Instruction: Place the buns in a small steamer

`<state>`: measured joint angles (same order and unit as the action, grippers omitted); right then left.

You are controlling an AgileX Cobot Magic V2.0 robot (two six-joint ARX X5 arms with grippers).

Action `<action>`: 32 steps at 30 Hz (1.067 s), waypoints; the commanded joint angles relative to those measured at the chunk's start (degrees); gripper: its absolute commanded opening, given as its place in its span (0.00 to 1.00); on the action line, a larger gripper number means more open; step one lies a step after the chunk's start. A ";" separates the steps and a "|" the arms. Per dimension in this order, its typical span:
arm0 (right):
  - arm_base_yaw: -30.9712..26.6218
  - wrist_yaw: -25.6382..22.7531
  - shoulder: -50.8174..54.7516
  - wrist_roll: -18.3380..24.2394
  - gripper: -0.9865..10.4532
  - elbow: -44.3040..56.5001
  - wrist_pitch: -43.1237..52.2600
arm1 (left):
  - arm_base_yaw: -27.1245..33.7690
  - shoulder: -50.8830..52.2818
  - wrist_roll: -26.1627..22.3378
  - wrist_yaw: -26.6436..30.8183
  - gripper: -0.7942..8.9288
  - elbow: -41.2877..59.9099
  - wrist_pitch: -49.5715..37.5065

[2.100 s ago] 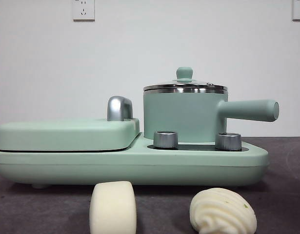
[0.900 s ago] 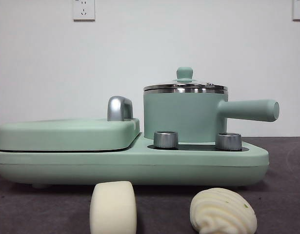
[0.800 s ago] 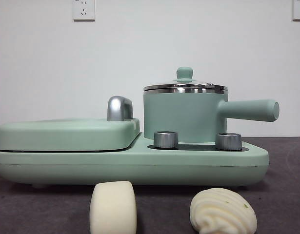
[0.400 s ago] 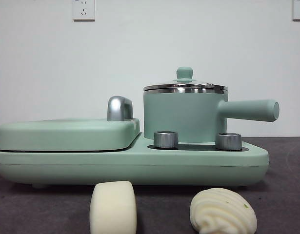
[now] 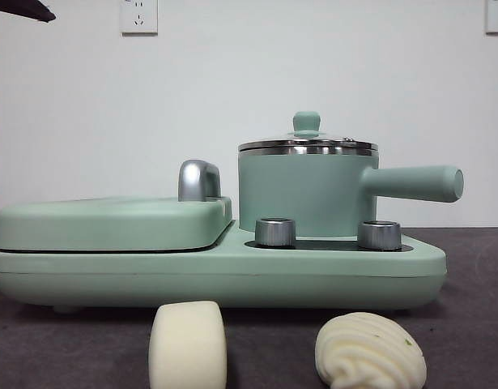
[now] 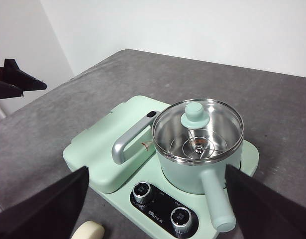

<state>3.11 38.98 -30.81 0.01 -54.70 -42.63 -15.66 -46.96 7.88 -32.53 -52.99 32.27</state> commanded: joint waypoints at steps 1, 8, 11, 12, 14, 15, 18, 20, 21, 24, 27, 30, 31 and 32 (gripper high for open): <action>0.17 0.02 -0.20 -1.01 0.47 -0.85 0.42 | -0.17 -1.22 -0.66 -0.31 0.60 -1.14 -0.50; 0.17 0.02 -0.20 -4.11 0.47 -0.85 0.42 | -0.90 -7.21 -0.72 -0.31 0.60 -4.70 2.78; 0.17 0.02 -0.20 -4.13 0.47 -0.85 0.35 | -1.97 -11.91 -1.77 -0.31 0.59 -8.70 6.05; 0.17 0.02 -0.20 -4.13 0.47 -0.87 0.33 | -2.38 -13.77 -2.29 -0.31 0.59 -10.45 7.32; 0.17 0.02 -0.20 -4.13 0.47 -0.85 0.33 | -3.30 -17.46 -3.39 -0.31 0.59 -14.03 9.66; 0.17 0.02 -0.20 -4.13 0.47 -0.85 0.33 | -3.89 -19.52 -3.91 -0.31 0.59 -16.17 10.95; 0.17 0.02 -0.20 -4.11 0.47 -0.85 0.33 | -5.73 -25.81 -4.90 -0.28 0.59 -22.93 14.23; 0.17 0.04 -0.20 -4.11 0.47 -0.85 0.35 | -6.93 -29.88 -5.66 -0.20 0.59 -27.32 15.96; 0.17 0.04 -0.20 -4.11 0.47 -0.87 0.35 | -7.54 -32.04 -5.90 0.11 0.59 -29.70 17.00; 0.17 0.04 -0.20 -4.11 0.47 -0.87 0.35 | -9.46 -38.18 -6.54 1.75 0.59 -36.48 19.71; 0.17 0.04 -0.20 -4.11 0.47 -0.85 0.35 | -11.04 -44.02 -7.19 2.80 0.59 -43.21 22.73; 0.17 0.04 -0.20 -4.09 0.47 -0.85 0.35 | -12.50 -49.66 -7.34 4.35 0.59 -50.16 26.05; 0.17 0.04 -0.20 -4.09 0.47 -0.85 0.35 | -12.98 -51.67 -7.48 4.92 0.59 -52.81 27.45; 0.17 0.04 -0.20 -4.09 0.47 -0.87 0.35 | -13.35 -53.35 -7.67 5.57 0.59 -55.19 28.70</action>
<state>3.11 39.00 -30.81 -3.44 -54.70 -42.65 -28.51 -98.67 1.37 -27.31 -104.97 60.73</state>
